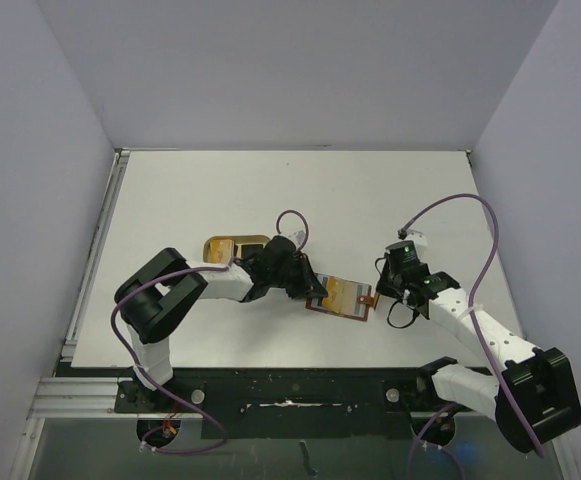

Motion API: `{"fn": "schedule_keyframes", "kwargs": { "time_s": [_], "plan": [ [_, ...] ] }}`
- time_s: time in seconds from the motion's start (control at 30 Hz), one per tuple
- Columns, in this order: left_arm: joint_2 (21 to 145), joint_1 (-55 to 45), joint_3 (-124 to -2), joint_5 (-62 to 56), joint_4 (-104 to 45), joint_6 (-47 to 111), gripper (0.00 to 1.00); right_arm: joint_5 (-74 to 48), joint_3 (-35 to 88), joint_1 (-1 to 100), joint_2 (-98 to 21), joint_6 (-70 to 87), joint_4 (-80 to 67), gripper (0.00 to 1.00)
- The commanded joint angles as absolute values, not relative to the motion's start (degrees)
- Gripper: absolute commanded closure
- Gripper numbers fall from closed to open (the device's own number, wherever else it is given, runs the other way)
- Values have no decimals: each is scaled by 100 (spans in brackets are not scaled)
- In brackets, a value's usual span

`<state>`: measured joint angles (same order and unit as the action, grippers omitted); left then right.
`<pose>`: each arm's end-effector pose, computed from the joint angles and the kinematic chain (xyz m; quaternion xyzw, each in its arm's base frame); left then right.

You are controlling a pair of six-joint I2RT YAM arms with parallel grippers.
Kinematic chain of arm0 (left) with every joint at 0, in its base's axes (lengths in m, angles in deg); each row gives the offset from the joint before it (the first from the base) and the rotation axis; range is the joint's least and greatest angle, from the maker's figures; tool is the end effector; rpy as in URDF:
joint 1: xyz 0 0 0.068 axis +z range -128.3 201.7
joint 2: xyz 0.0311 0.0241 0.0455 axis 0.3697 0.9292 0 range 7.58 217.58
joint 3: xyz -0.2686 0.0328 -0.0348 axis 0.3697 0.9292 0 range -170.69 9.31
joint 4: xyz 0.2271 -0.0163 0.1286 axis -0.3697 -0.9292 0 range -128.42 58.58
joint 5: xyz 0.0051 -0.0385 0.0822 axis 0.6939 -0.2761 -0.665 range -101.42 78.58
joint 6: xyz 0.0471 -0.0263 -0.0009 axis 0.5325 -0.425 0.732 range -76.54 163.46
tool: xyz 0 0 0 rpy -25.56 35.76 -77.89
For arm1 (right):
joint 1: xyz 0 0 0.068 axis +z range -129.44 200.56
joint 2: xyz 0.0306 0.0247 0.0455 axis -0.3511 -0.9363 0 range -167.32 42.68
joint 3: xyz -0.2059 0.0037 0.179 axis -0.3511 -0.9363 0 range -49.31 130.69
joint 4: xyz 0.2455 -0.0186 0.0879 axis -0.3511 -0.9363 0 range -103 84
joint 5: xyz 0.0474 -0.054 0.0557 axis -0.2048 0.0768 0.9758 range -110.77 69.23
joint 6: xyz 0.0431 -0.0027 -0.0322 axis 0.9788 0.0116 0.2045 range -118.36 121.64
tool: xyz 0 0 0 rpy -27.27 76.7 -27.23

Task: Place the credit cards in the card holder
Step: Insert the credit card into the card holder.

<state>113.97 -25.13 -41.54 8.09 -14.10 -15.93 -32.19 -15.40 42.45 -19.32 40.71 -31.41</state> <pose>0.2425 -0.2759 0.1321 -0.0235 0.8894 -0.4357 0.1365 0.1931 0.0699 0.1968 0.1719 0.9297 0.0766 0.3165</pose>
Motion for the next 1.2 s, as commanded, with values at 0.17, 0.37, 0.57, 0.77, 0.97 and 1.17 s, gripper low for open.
{"fn": "schedule_keyframes", "kwargs": {
  "time_s": [0.17, 0.37, 0.57, 0.77, 0.97, 1.17],
  "plan": [
    [11571, -2661, -4258, 696, -974, -1912, 100, -3183, -1801, 4380, -2096, 4248, -3008, 100],
    [11599, -2660, -4272, 660, -980, -1964, 100, -3192, -1820, 4400, -2096, 4268, -3008, 100],
    [11534, -2664, -4194, 585, -895, -1970, 100, -3177, -1835, 4394, -2113, 4284, -2959, 100],
    [11602, -2697, -4089, 376, -541, -2040, 100, -3149, -1877, 4404, -2116, 4341, -2940, 100],
    [11804, -2814, -4223, 347, -519, -2027, 100, -3125, -1908, 4405, -2094, 4365, -2917, 100],
    [11852, -2936, -4263, 327, -556, -2052, 100, -3114, -1921, 4402, -2119, 4365, -2882, 100]
  ]
}}
